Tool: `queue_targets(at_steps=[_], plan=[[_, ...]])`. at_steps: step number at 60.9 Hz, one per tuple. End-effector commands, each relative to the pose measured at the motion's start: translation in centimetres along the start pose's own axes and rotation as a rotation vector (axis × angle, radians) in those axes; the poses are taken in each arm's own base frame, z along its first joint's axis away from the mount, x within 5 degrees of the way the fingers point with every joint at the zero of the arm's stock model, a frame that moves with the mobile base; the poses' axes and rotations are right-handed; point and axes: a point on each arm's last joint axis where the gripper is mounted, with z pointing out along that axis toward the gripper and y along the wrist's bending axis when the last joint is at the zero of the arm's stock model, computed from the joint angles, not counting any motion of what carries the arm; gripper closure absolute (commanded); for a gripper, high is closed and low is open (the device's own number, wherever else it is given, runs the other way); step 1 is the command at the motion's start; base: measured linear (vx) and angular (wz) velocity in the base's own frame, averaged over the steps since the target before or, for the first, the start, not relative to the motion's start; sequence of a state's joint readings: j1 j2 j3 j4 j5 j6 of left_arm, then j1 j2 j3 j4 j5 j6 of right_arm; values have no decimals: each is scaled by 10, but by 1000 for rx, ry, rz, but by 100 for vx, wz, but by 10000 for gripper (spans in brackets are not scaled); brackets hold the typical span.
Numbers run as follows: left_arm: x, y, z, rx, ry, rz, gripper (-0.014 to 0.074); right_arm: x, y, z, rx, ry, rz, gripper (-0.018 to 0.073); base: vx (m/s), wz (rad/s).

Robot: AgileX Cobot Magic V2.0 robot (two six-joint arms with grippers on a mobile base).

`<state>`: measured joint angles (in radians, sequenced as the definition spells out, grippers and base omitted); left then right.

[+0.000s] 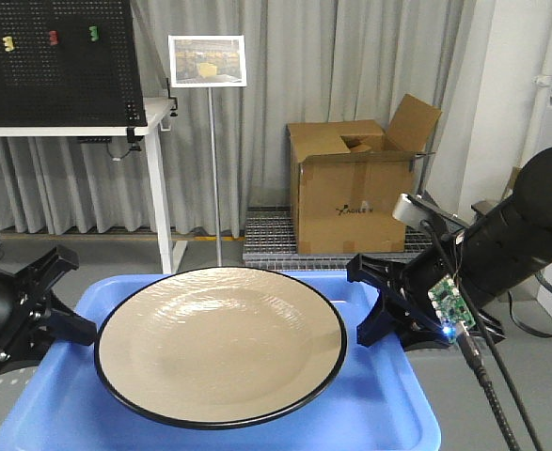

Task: Place disk in tray to left cabinet
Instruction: 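Carry the tray with both grippers while the base drives to the cabinet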

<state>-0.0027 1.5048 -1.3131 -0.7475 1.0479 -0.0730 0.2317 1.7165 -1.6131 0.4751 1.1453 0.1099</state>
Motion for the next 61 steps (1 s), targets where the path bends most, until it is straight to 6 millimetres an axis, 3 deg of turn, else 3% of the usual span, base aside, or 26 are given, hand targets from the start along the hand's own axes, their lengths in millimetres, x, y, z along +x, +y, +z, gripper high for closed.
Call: queue_targets(at_steps=[1, 61], plan=[[12, -41, -17, 241, 16, -62, 596, 4, 39, -29, -231, -71, 12, 563, 62, -3], [12, -41, -17, 241, 15, -62, 596, 4, 39, -29, -231, -72, 12, 563, 56, -5]])
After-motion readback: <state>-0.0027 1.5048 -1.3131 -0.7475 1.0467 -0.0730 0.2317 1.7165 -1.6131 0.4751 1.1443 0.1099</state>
